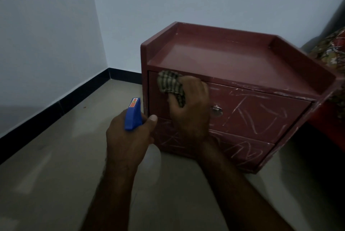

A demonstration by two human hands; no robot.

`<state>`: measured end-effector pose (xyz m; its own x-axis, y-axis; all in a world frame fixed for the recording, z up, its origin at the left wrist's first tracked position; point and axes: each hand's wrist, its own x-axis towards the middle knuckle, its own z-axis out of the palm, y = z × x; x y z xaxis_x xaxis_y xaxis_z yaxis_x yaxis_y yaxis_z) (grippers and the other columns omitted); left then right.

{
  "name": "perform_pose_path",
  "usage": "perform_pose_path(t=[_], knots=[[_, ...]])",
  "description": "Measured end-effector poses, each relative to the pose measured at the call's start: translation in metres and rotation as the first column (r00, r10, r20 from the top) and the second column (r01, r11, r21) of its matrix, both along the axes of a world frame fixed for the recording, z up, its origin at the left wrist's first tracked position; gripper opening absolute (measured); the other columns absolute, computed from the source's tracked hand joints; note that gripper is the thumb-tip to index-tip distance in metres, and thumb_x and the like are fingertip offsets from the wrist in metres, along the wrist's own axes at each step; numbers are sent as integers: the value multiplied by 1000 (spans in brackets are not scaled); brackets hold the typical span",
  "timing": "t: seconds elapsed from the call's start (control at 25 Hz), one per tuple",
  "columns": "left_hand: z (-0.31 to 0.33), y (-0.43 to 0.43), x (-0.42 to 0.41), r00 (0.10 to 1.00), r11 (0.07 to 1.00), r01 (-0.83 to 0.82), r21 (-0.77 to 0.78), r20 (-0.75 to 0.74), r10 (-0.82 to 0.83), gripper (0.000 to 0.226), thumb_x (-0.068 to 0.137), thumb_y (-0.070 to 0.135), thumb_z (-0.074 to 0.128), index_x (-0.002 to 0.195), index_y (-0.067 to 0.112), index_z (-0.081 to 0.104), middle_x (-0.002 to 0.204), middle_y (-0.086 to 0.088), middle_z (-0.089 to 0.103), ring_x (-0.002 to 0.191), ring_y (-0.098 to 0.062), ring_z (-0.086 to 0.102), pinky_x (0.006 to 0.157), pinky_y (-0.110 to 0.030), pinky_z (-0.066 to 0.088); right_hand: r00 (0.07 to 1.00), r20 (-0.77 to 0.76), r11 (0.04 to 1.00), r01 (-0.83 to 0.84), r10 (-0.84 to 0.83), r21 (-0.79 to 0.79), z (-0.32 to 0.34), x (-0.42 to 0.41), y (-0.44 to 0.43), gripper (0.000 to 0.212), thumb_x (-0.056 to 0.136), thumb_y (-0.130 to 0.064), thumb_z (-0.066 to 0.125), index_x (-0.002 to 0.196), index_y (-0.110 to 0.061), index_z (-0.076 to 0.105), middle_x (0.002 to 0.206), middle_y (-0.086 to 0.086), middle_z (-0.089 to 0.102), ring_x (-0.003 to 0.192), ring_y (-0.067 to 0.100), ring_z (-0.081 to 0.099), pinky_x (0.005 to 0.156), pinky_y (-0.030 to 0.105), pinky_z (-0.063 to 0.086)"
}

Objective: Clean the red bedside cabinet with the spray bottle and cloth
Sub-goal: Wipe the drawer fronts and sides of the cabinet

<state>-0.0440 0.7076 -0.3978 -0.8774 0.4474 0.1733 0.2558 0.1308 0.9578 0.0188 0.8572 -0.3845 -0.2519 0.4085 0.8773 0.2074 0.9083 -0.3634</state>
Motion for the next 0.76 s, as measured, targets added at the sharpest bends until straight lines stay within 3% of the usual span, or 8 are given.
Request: perform_pose_path(t=[0.16,0.36,0.52,0.64,0.76], knots=[[1,2,3,1000,1000,8,14,6,-8,18,90,30,72,89,14,66,75,-7,69,61,-6,67,47,-6,45,999,5,999,43,-43,23,6,14,6,33,78,-3,76,109,-5,68,109,8,66,103,31,58,94,30,40],[4,3,1,1000,1000,-11,10,-5,11,19,90,32,71,90,14,65,74,-5,69,60,-5,67,50,-9,44,920,-254,950,261,-299,-173,-7,52,19,35,77,-2,77,111,-3,67,109,9,66,102,28,59,94,40,44],[7,4,9,1000,1000,1,22,-17,-1,18,89,32,72,88,15,65,73,-3,68,58,-4,65,56,-16,45,972,-137,978,175,-189,-110,-7,37,9,37,76,0,79,112,0,68,111,10,67,102,30,59,96,40,45],[10,4,15,1000,999,27,44,-14,-27,17,89,30,72,86,15,64,72,-2,67,58,-1,65,51,-12,46,979,-123,982,151,-164,-110,-7,43,10,38,77,-1,79,114,-1,69,112,9,67,102,30,59,94,41,48],[11,4,17,999,999,35,30,-12,-34,17,90,30,71,87,14,64,74,-3,67,59,-1,66,58,-19,45,972,-135,975,173,-192,-141,-5,57,15,42,76,-1,79,116,-5,69,112,5,69,102,28,60,94,38,48]])
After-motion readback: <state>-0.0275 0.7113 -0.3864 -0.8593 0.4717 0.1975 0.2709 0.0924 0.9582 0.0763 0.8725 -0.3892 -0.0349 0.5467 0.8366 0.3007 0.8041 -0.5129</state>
